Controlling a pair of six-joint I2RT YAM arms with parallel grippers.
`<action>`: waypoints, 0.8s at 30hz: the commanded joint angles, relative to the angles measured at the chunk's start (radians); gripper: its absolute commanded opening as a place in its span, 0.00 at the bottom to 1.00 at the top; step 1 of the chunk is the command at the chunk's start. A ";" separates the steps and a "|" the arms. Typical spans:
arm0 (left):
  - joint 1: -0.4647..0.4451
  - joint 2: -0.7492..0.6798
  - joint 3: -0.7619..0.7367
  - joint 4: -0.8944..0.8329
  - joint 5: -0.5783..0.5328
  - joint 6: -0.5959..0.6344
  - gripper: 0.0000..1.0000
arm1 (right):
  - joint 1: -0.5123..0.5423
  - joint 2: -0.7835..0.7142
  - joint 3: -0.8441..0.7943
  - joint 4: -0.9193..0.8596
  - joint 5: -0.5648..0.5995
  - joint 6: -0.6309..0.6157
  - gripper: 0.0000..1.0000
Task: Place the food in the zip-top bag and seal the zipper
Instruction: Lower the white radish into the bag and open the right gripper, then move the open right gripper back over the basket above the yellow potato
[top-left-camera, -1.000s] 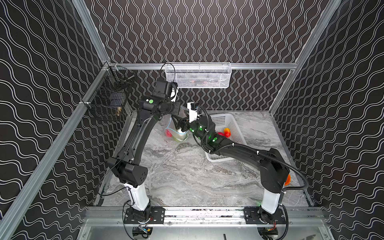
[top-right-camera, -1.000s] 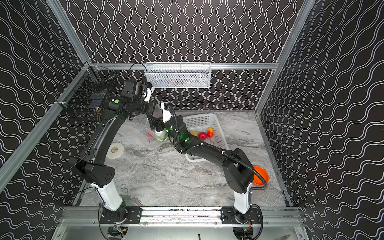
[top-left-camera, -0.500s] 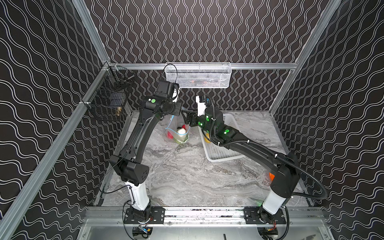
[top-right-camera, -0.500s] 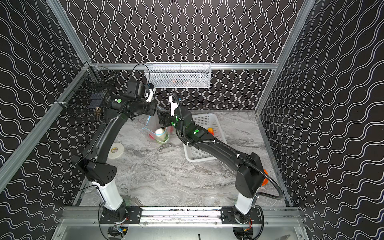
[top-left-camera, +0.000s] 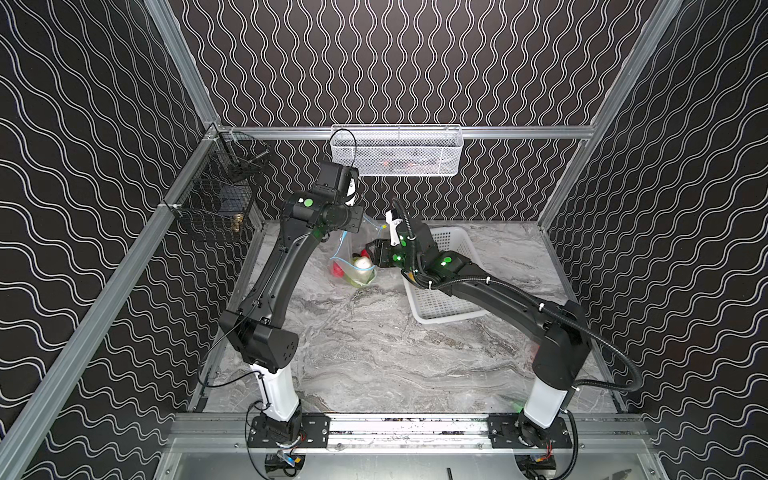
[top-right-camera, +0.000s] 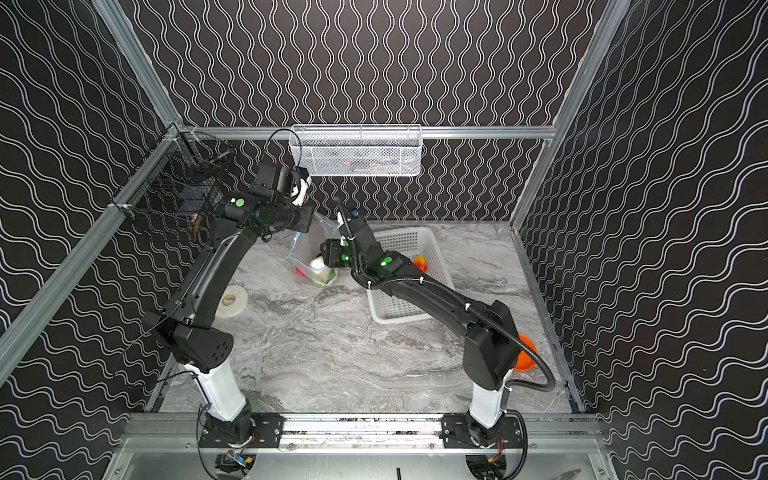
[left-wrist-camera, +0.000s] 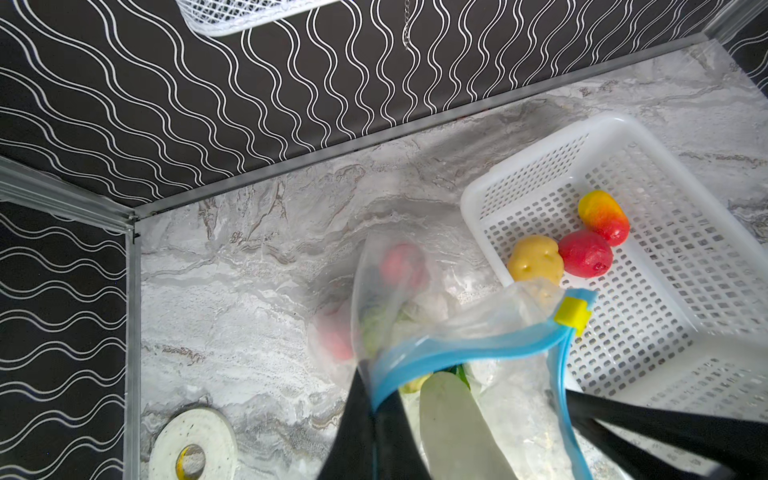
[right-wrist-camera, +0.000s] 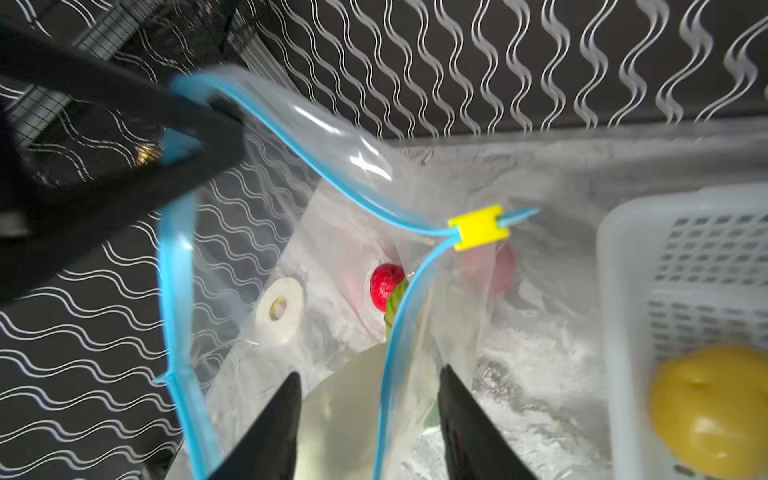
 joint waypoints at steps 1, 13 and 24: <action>-0.002 -0.022 -0.015 0.033 -0.022 0.014 0.00 | 0.001 0.036 0.049 -0.045 -0.029 0.051 0.32; -0.001 -0.119 -0.033 0.063 -0.337 0.054 0.00 | 0.005 0.356 0.656 -0.314 -0.037 0.037 0.00; -0.028 -0.230 -0.328 0.132 -0.060 0.020 0.00 | -0.046 0.291 0.420 -0.261 -0.053 0.054 0.00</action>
